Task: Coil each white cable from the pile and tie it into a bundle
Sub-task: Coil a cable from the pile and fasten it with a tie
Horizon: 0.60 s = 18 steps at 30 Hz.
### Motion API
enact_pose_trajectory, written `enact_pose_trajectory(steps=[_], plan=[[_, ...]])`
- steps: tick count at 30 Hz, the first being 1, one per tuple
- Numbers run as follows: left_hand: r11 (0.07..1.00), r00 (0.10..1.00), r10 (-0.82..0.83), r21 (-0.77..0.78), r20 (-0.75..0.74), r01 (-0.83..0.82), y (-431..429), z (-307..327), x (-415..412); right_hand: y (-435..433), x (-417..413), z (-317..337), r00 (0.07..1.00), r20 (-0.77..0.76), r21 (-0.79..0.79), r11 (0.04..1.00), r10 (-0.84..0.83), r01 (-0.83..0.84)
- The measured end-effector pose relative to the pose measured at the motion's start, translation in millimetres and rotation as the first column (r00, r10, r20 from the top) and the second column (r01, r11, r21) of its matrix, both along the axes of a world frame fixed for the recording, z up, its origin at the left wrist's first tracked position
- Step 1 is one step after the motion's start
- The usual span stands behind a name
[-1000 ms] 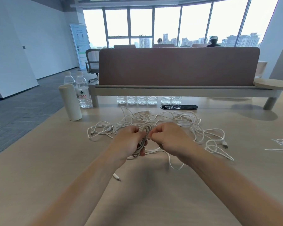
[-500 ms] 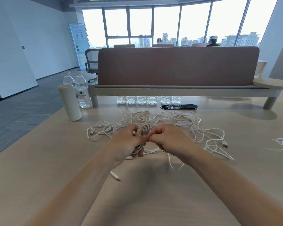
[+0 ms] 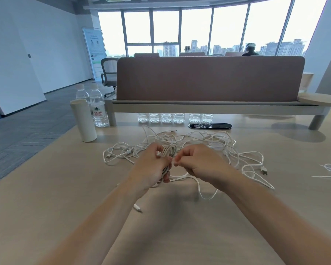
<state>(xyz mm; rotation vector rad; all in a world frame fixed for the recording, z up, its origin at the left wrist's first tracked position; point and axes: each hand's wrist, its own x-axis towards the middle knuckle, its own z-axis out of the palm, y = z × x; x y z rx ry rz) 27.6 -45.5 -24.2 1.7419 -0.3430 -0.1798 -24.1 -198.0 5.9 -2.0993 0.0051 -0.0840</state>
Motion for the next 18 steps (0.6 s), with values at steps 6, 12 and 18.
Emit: enact_pose_trajectory(steps=[6, 12, 18], plan=[[0.992, 0.998, -0.047, 0.119, 0.042, 0.041, 0, -3, 3, -4, 2, -6, 0.994, -0.092, -0.013, 0.998, 0.054, -0.055], [0.991, 0.997, -0.038, 0.134, 0.072, 0.028, -1, -1, 1, 4, 6, -12, 0.996, -0.084, -0.066, 0.997, 0.04, -0.045], [0.998, 0.998, 0.055, 0.02, -0.018, -0.054, 2, -7, 7, 13, 11, -13, 0.998, -0.059, -0.033, 0.999, -0.003, 0.001]])
